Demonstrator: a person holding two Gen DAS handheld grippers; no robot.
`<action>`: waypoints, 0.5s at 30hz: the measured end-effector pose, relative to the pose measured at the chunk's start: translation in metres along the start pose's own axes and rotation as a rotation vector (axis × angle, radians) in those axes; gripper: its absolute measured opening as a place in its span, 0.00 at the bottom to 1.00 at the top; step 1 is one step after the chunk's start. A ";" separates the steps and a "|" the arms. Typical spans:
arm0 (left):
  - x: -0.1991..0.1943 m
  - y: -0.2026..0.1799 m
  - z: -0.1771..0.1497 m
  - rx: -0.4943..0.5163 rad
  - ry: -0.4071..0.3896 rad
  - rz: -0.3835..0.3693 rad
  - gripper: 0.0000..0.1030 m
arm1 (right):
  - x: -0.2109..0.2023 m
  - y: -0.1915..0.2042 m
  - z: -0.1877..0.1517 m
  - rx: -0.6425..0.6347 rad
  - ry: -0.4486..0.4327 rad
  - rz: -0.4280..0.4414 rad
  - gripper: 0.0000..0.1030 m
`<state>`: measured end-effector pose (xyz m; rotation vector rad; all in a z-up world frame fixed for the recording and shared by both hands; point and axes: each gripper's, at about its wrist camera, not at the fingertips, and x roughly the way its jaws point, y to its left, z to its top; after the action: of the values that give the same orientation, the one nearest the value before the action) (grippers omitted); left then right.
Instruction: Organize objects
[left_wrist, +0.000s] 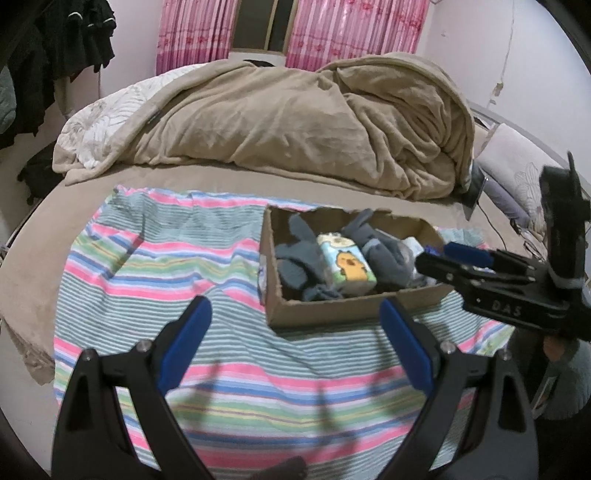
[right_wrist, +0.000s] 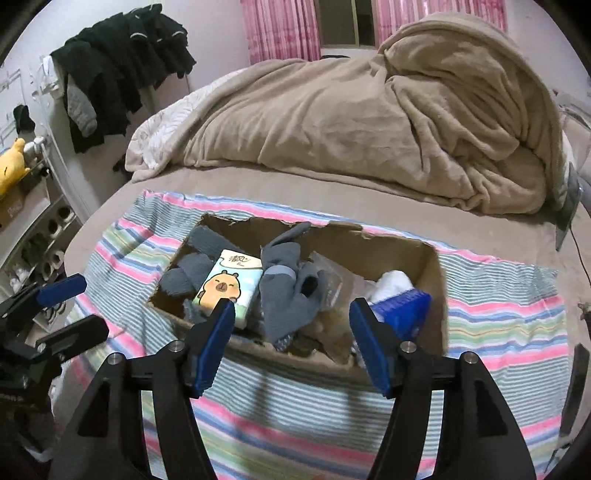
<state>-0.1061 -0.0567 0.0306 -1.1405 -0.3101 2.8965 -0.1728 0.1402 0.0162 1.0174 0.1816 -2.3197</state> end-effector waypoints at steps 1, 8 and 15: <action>-0.004 -0.002 0.000 -0.002 -0.002 0.005 0.91 | -0.004 -0.001 -0.002 0.001 -0.004 -0.001 0.66; -0.022 -0.015 -0.005 -0.001 -0.001 0.031 0.91 | -0.034 -0.008 -0.015 0.004 -0.036 -0.015 0.66; -0.044 -0.038 -0.014 0.037 -0.007 0.046 0.91 | -0.071 -0.010 -0.028 0.017 -0.077 -0.017 0.71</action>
<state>-0.0663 -0.0204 0.0570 -1.1479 -0.2317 2.9331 -0.1233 0.1909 0.0458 0.9361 0.1411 -2.3752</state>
